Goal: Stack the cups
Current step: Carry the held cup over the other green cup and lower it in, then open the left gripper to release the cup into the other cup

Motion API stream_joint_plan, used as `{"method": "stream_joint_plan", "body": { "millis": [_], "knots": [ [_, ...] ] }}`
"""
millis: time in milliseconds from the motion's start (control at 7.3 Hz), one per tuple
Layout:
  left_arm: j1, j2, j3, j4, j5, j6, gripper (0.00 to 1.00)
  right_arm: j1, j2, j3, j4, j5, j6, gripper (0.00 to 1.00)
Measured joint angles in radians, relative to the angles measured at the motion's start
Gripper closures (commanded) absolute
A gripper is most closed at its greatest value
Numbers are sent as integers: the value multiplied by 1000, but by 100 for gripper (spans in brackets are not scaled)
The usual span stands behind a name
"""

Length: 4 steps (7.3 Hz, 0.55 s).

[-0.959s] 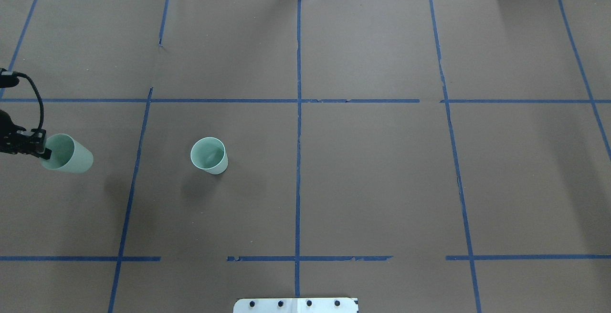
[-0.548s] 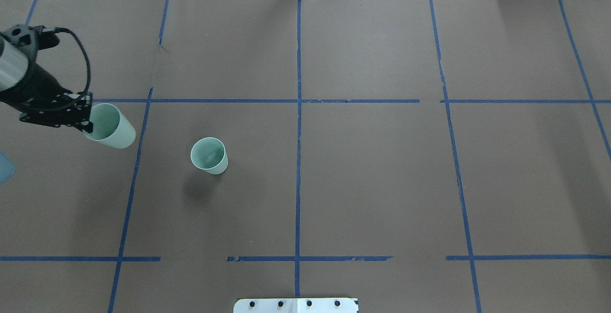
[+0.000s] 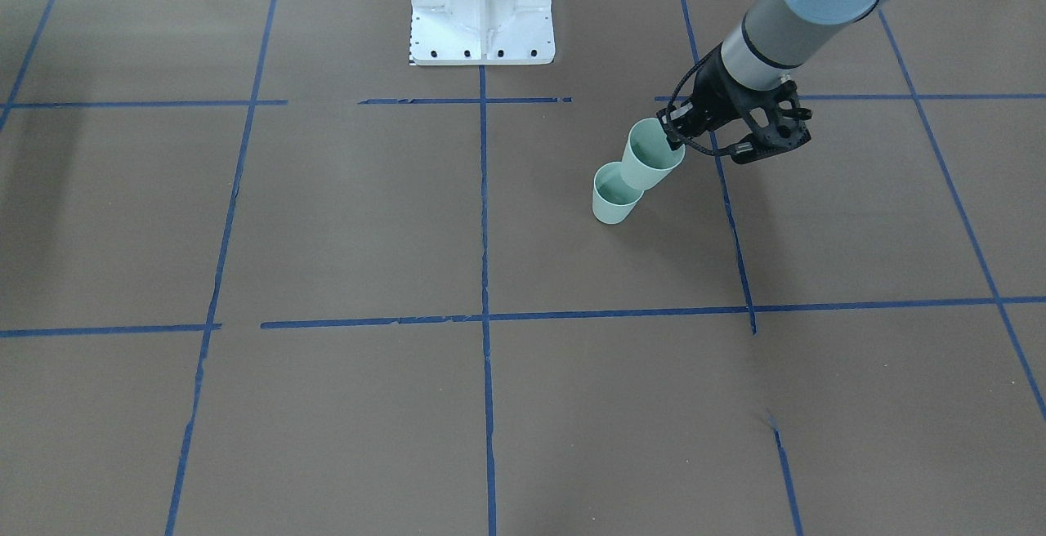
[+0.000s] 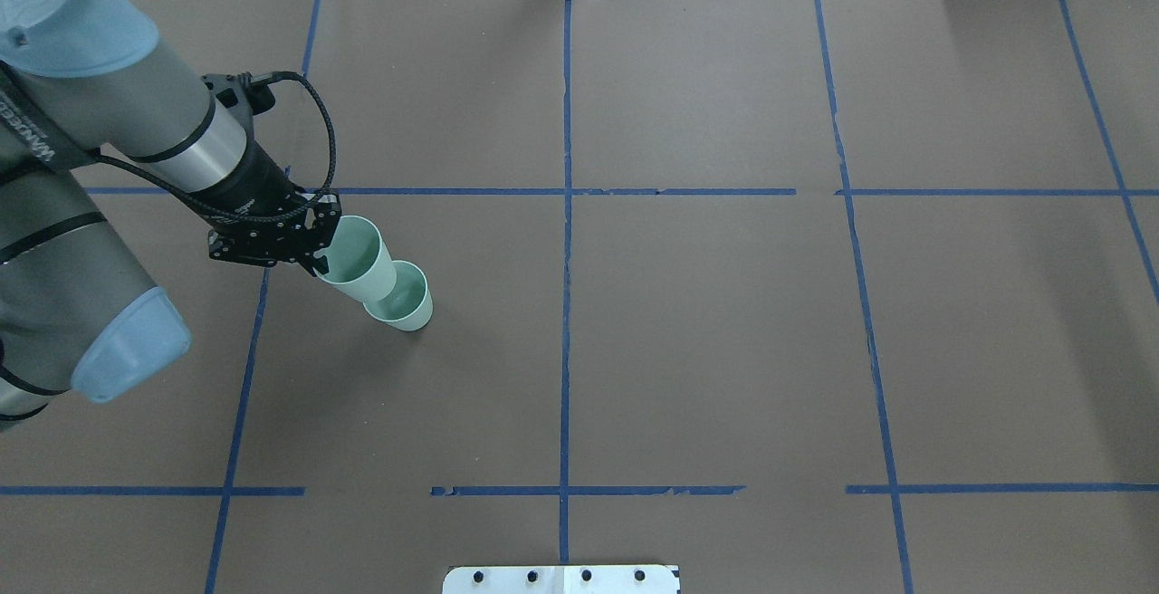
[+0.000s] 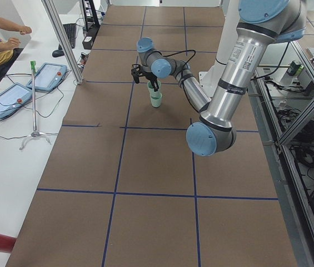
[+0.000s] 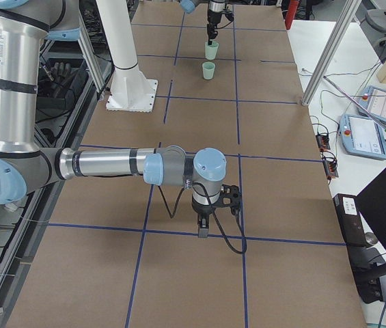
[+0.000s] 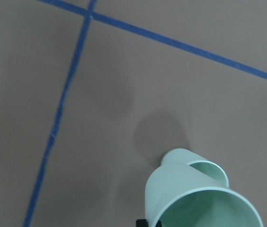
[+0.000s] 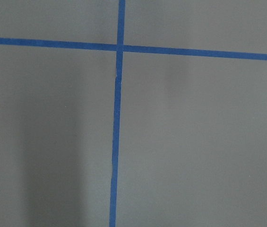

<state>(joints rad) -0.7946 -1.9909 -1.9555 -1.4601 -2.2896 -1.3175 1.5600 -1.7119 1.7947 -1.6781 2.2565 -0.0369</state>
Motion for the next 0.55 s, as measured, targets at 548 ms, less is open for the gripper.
{"method": "stream_joint_plan", "body": {
  "millis": [548],
  "knots": [
    [24,-15,27,-4,25,-21,100,-1,0,0,0,0,0,0]
  ]
}}
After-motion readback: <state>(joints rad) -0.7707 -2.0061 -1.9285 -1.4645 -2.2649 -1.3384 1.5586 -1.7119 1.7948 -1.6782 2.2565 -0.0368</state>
